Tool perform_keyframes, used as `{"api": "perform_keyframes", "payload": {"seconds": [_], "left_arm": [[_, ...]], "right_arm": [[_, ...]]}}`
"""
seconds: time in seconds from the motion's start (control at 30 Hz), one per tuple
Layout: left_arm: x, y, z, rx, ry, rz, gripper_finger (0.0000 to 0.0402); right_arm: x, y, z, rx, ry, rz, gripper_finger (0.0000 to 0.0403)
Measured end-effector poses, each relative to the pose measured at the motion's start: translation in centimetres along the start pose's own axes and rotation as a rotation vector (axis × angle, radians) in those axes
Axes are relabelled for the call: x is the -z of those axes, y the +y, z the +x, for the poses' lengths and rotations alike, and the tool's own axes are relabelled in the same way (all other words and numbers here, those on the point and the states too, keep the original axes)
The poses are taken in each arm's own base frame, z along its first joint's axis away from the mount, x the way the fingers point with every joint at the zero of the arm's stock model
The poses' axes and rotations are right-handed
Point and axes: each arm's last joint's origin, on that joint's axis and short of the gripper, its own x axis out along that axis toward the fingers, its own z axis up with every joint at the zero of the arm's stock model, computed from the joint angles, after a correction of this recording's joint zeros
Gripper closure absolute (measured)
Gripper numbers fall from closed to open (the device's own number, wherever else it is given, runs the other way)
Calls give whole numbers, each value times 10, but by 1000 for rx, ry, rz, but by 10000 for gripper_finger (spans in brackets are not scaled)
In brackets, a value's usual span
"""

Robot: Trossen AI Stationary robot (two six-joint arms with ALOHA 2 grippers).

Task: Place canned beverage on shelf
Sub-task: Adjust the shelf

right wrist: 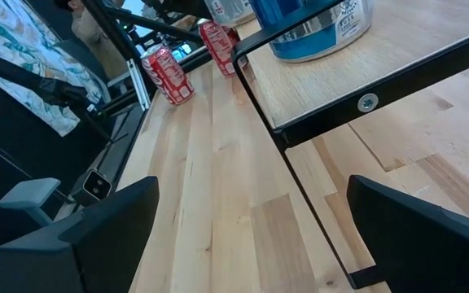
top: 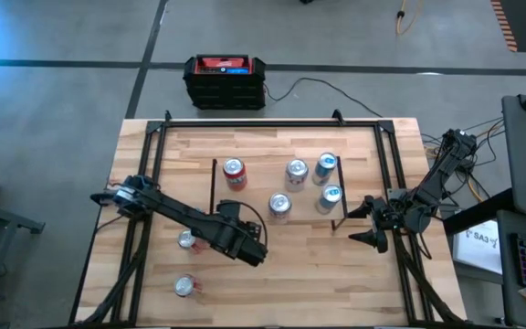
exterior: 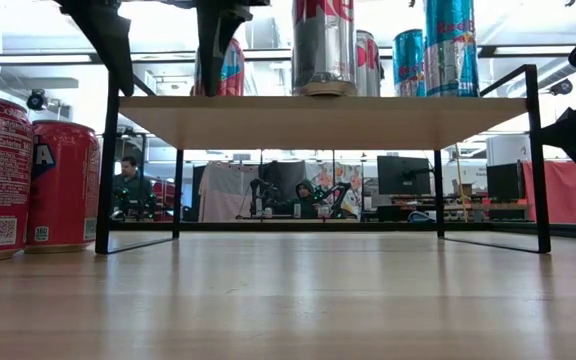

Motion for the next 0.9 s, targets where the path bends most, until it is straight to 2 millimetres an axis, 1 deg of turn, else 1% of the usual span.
{"api": "perform_keyframes", "payload": {"seconds": [0.47,0.63,0.73,0.9], "left_arm": [[-6,-2,1,11,-40,28,24],[-4,-2,0,11,14,22,24],[-2,-2,-1,17,19,11,24],[3,-9,-1,74,101,-24,24]], "right_arm": [[0,0,0,0,0,0,19],[0,0,0,0,0,0,19],[0,0,0,0,0,0,19],[0,0,0,0,0,0,19]]}}
